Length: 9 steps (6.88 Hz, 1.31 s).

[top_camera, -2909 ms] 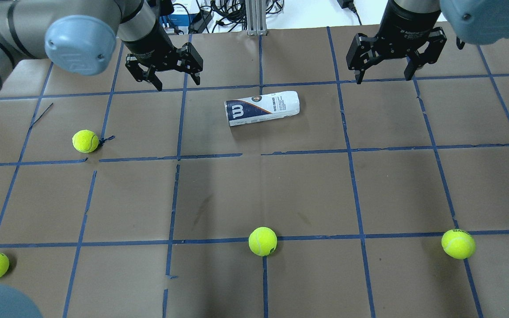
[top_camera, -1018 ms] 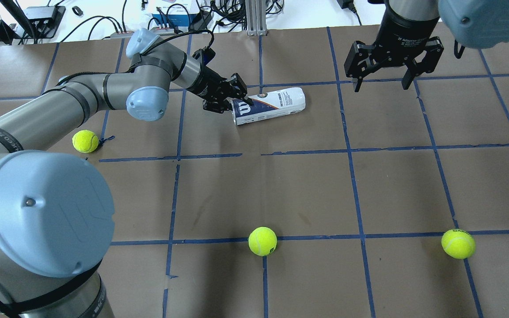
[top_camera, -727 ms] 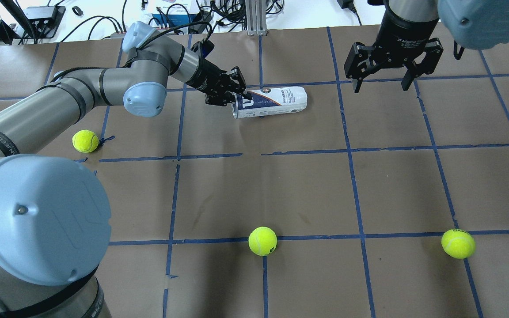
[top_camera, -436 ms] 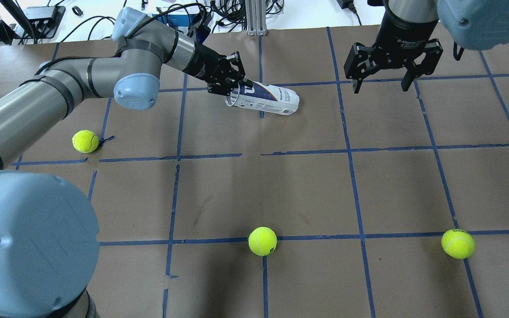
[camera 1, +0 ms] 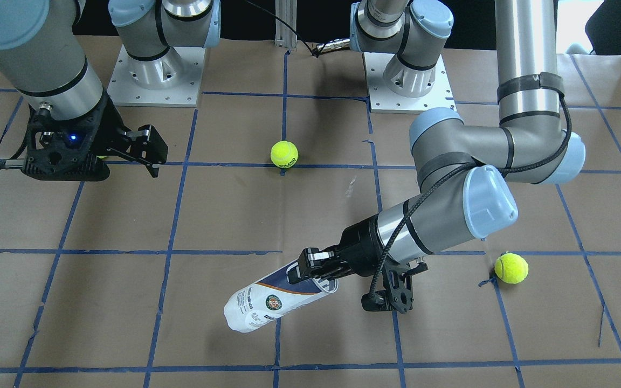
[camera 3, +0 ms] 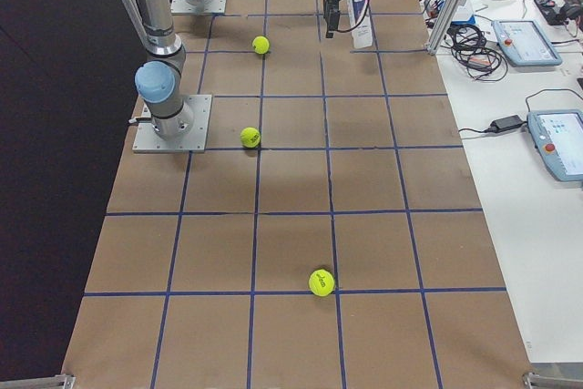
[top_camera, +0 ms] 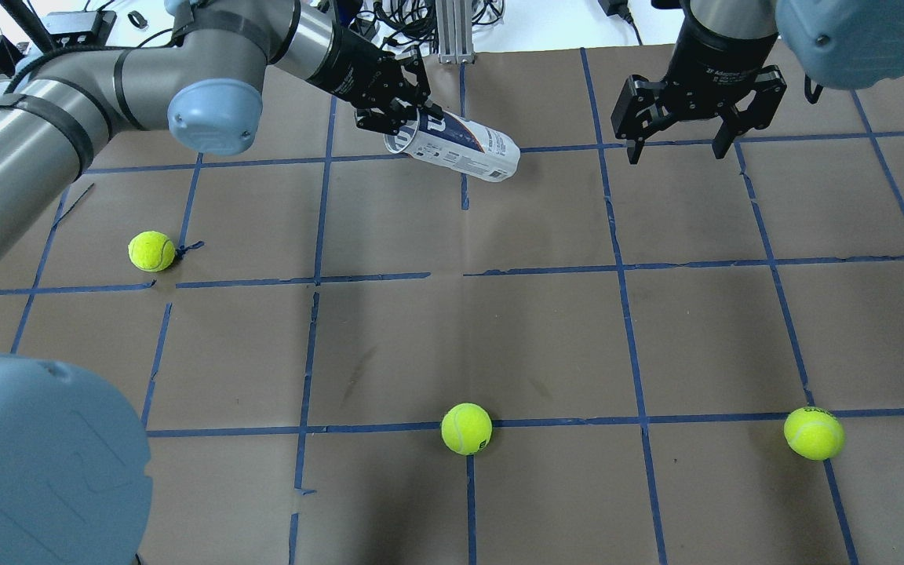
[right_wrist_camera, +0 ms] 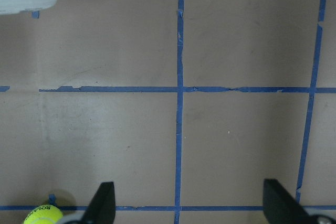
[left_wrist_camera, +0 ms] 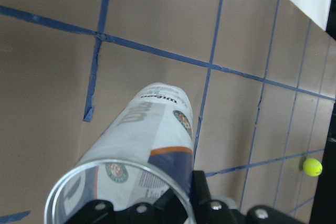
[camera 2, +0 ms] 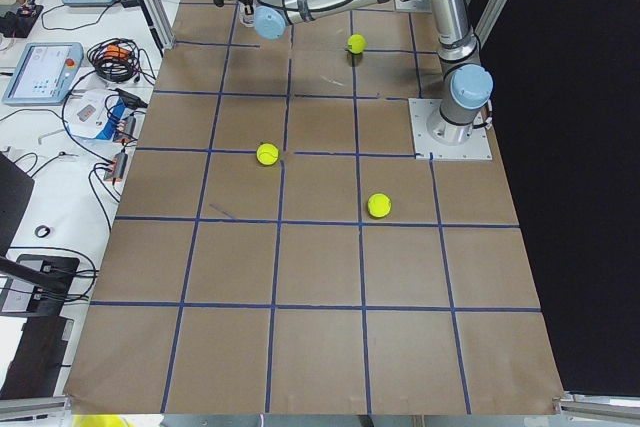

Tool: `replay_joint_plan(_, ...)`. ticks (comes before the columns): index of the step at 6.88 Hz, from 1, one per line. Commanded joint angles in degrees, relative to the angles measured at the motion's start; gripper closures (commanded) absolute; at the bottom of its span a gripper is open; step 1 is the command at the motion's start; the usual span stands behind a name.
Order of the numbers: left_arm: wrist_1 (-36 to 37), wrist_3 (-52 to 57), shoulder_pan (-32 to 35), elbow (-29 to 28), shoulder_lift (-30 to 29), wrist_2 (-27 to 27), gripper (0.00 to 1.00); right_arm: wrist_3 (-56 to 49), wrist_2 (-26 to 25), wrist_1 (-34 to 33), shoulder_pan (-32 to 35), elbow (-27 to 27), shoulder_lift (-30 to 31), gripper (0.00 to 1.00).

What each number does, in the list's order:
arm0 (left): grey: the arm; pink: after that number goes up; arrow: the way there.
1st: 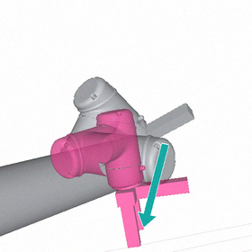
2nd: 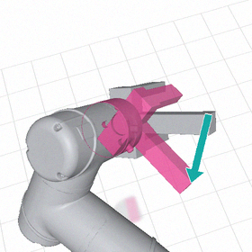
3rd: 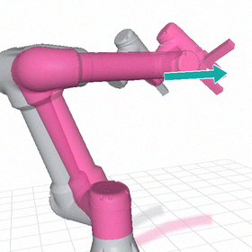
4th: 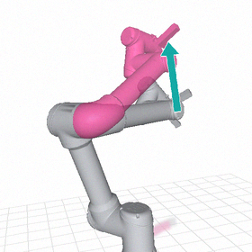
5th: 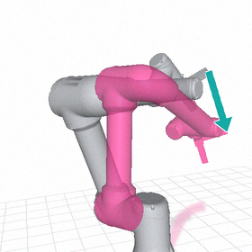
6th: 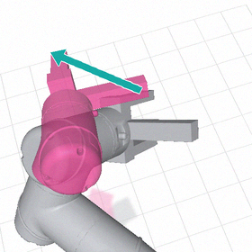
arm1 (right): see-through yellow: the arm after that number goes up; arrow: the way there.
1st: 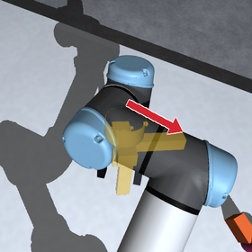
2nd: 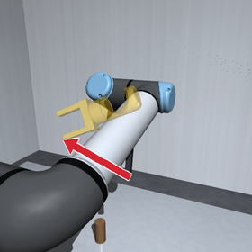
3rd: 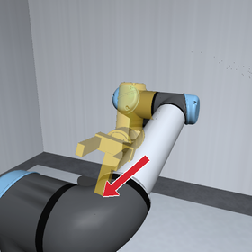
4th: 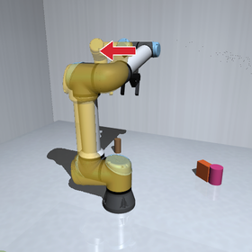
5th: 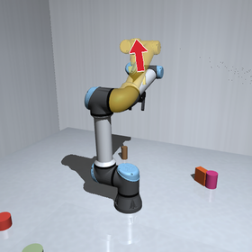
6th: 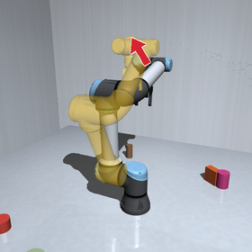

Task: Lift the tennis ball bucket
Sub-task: 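Lift the can with the left gripper, tilting it upright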

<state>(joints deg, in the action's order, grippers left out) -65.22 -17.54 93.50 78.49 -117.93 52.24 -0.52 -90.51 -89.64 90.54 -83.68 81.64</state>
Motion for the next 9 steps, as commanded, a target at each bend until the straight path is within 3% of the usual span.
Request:
replay_joint_plan(1,-9.02,1.62,2.99,-11.21,-0.89,13.27,0.97,-0.18,-0.37,-0.01,-0.02,0.09,-0.08,0.00)
replay_joint_plan(2,-10.35,6.16,4.39,-11.60,-1.60,15.58,0.98,-0.27,-0.11,-0.01,-0.02,0.00,-0.08,0.00)
replay_joint_plan(4,-11.15,14.49,10.36,-12.13,-1.86,35.37,0.98,-0.18,0.16,-0.01,-0.10,0.00,-0.08,0.00)
replay_joint_plan(5,-10.37,22.04,10.64,-12.30,-2.91,40.60,0.98,-0.01,0.24,-0.01,-0.10,0.00,-0.08,0.00)
replay_joint_plan(9,-15.00,20.09,10.82,-11.95,-4.24,40.83,0.96,-0.01,0.24,-0.01,-0.10,0.00,-0.17,0.00)
